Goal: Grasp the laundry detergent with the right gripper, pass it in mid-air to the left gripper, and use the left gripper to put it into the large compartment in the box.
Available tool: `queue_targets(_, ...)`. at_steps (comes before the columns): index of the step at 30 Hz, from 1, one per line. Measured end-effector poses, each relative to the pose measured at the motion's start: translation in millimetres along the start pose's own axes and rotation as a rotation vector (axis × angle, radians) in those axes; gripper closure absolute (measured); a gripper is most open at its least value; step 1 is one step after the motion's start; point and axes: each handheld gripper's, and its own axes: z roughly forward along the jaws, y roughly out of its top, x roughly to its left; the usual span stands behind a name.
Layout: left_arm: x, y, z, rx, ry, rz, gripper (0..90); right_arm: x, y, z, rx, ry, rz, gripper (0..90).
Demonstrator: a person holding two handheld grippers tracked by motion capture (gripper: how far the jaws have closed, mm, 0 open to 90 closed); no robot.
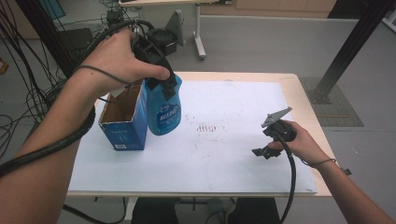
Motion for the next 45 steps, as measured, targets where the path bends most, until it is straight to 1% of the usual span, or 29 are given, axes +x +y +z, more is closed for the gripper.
queue_targets(2, 5.4, 1.9, -2.8, 0.009, 0.019, -0.017, 37.3, 0.1, 0.7, -0.3, 0.001, 0.001, 0.002, 7.7)
queue_targets(3, 7.1, 2.5, -4.1, 0.002, 0.028, -0.02, 37.3, 0.2, 1.1, -0.3, -0.004, -0.003, 0.003, 7.7)
queue_targets(4, 9.7, 3.0, -5.8, -0.011, 0.036, -0.039, 37.3, 0.2, 1.4, -0.7, -0.001, -0.004, 0.003, 7.6)
queue_targets(5, 13.5, 3.8, -7.4, -0.006, 0.042, -0.056, 37.3, 0.5, 1.7, -0.8, 0.0, -0.006, 0.003, 7.7)
queue_targets(6, 15.7, 4.3, -8.6, -0.01, 0.045, -0.059, 37.3, 0.7, 2.1, -0.9, -0.001, -0.007, 0.0, 7.7)
queue_targets(7, 19.2, 4.7, -10.0, -0.02, 0.047, -0.081, 37.3, 1.2, 2.5, -1.4, -0.002, -0.005, 0.002, 7.7)
queue_targets(8, 22.8, 5.2, -11.1, -0.02, 0.046, -0.096, 37.3, 1.5, 2.9, -1.6, -0.002, -0.006, 0.003, 7.7)
queue_targets(9, 30.8, 5.9, -13.8, -0.031, 0.044, -0.124, 37.3, 1.7, 3.2, -1.8, -0.007, -0.007, 0.0, 7.7)
queue_targets(10, 30.8, 5.9, -13.8, -0.031, 0.044, -0.124, 37.3, 1.7, 3.2, -1.8, -0.007, -0.007, 0.0, 7.7)
queue_targets(11, 35.6, 6.2, -14.4, -0.02, 0.041, -0.141, 37.3, 2.0, 3.6, -2.3, -0.008, -0.007, 0.002, 7.7)
queue_targets(12, 42.5, 6.7, -14.0, -0.025, 0.043, -0.168, 37.4, 2.9, 4.3, -3.1, -0.011, -0.009, 0.0, 7.7)
queue_targets(13, 42.5, 6.7, -14.0, -0.025, 0.043, -0.168, 37.3, 2.9, 4.3, -3.1, -0.011, -0.009, 0.0, 7.7)
queue_targets(14, 46.0, 7.2, -13.1, -0.012, 0.044, -0.175, 37.3, 3.2, 4.5, -3.6, -0.013, -0.009, -0.002, 7.7)
queue_targets(15, 48.1, 7.4, -12.1, -0.016, 0.048, -0.186, 37.4, 3.4, 4.7, -4.0, -0.012, -0.01, 0.0, 7.7)
queue_targets(16, 51.7, 7.6, -11.0, -0.009, 0.05, -0.196, 37.3, 4.0, 5.0, -4.7, -0.015, -0.013, 0.001, 7.7)
queue_targets(17, 59.9, 8.2, -9.0, 0.01, 0.055, -0.214, 37.3, 4.0, 5.2, -5.1, -0.015, -0.013, 0.0, 7.7)
queue_targets(18, 59.9, 8.2, -9.0, 0.01, 0.055, -0.214, 37.4, 4.0, 5.2, -5.1, -0.015, -0.013, 0.0, 7.7)
queue_targets(19, 63.1, 8.3, -8.8, 0.014, 0.057, -0.223, 37.4, 4.5, 5.4, -5.8, -0.016, -0.015, -0.001, 7.7)
queue_targets(21, 72.7, 8.5, -9.7, 0.026, 0.059, -0.25, 37.3, 4.8, 5.4, -6.3, -0.015, -0.016, -0.001, 7.7)
queue_targets(23, 79.1, 8.7, -10.3, 0.025, 0.061, -0.269, 37.3, 4.9, 5.6, -7.1, -0.019, -0.017, 0.003, 7.7)
queue_targets(25, 86.7, 8.6, -11.0, 0.012, 0.061, -0.31, 37.4, 4.9, 5.7, -7.4, -0.019, -0.018, 0.003, 7.7)
queue_targets(29, 99.8, 7.1, -11.9, -0.001, 0.054, -0.361, 37.4, 4.8, 6.0, -8.4, -0.028, -0.018, 0.005, 7.7)
queue_targets(30, 105.9, 5.7, -11.3, -0.011, 0.052, -0.386, 37.4, 5.4, 6.1, -9.1, -0.031, -0.017, 0.006, 7.7)
queue_targets(31, 105.9, 5.7, -11.3, -0.011, 0.052, -0.386, 37.4, 5.6, 6.1, -9.3, -0.032, -0.017, 0.007, 7.7)
queue_targets(35, 118.8, 0.4, -8.3, -0.027, 0.047, -0.44, 37.4, 5.9, 5.3, -9.5, -0.039, -0.013, 0.009, 7.7)
queue_targets(38, 122.1, -1.2, -6.9, -0.029, 0.049, -0.454, 37.4, 6.2, 4.9, -9.4, -0.039, -0.012, 0.013, 7.7)
queue_targets(40, 124.5, -2.2, -5.8, -0.026, 0.056, -0.463, 37.4, 6.1, 4.9, -9.0, -0.039, -0.009, 0.012, 7.7)
queue_targets(42, 127.1, -3.7, -5.4, -0.027, 0.07, -0.481, 37.4, 6.5, 5.4, -9.2, -0.042, -0.008, 0.013, 7.7)
queue_targets(45, 128.5, -4.8, -4.7, -0.03, 0.079, -0.489, 37.4, 6.9, 5.7, -9.3, -0.042, -0.01, 0.013, 7.7)
